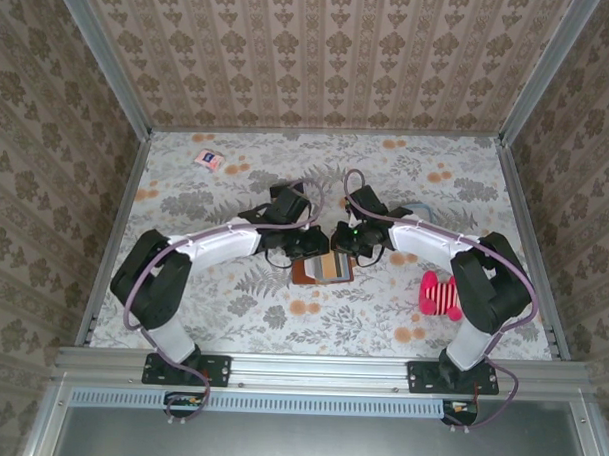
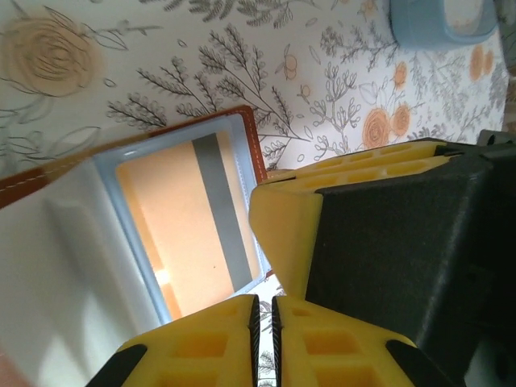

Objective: Take the credit cards out of the card holder

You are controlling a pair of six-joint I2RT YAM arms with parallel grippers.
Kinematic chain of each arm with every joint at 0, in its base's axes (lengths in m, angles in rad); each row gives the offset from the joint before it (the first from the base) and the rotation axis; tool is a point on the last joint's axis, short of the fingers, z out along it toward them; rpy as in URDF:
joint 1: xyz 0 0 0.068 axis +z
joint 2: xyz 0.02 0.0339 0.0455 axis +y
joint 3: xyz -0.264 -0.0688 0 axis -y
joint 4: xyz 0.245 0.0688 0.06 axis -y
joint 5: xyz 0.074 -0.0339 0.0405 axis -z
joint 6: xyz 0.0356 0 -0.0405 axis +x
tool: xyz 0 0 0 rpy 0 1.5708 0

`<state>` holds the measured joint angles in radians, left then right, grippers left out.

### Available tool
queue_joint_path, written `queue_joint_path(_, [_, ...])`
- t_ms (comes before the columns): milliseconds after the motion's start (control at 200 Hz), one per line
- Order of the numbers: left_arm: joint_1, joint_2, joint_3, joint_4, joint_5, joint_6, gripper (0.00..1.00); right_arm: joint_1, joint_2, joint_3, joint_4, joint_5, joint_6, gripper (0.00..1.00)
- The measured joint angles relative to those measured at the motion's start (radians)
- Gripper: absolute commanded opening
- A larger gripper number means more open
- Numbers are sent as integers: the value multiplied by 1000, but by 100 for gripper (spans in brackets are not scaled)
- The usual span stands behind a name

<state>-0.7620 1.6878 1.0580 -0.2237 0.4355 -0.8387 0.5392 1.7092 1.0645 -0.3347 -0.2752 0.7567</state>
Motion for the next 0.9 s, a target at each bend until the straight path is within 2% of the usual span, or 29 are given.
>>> queue_joint_path(240, [-11,85,24,-27,-23,-2,15,-5,43,-2,-12,8,6,11])
queue_joint_path(485, [-6,99,-14,-22,-51,-28,22,-6,76,-6,-13,14,6,11])
queue_joint_path(645, [10,101,-66,50,-27,-63,24,-8,84,-7,-13,29,5,14])
queue_joint_path(900, [37,119,-125,177,46,-124,22,-12,84,-8,-12,33,6,16])
